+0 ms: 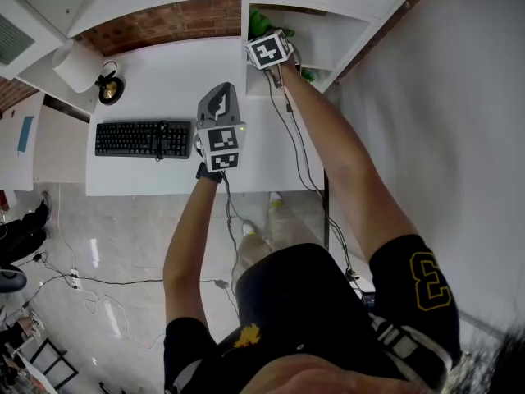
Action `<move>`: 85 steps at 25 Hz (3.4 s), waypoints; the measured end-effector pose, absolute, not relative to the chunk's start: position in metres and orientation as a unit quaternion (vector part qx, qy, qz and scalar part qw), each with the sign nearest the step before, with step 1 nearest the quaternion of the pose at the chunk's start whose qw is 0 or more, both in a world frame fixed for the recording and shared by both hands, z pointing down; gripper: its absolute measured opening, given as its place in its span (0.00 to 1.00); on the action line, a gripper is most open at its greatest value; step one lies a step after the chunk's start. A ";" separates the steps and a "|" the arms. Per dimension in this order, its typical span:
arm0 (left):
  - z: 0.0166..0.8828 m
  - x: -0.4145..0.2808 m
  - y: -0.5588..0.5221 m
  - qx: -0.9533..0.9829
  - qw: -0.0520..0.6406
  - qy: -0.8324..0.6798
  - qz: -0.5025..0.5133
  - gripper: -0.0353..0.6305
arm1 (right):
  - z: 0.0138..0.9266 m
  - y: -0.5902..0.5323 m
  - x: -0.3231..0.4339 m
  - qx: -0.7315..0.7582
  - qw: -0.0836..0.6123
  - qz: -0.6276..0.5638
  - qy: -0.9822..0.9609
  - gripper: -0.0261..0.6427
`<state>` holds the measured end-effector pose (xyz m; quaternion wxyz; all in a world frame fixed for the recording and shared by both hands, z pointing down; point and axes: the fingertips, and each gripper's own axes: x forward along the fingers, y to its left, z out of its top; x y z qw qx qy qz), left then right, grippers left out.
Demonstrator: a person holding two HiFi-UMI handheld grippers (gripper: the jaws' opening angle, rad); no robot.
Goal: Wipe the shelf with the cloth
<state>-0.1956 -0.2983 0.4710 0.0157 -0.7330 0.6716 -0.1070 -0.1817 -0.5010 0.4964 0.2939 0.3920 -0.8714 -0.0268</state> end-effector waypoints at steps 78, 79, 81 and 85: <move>0.502 -0.177 -0.258 -0.755 -0.032 0.645 -0.116 0.08 | 0.505 -0.434 -0.159 0.444 0.142 0.086 -0.880 0.17; 0.504 -0.176 -0.257 -0.754 -0.035 0.646 -0.116 0.08 | 0.506 -0.434 -0.159 0.440 0.146 0.075 -0.883 0.17; 0.505 -0.174 -0.255 -0.752 -0.041 0.648 -0.112 0.08 | 0.509 -0.433 -0.158 0.438 0.153 0.068 -0.883 0.17; 0.503 -0.170 -0.257 -0.753 -0.044 0.648 -0.105 0.08 | 0.510 -0.433 -0.157 0.455 0.153 0.057 -0.876 0.17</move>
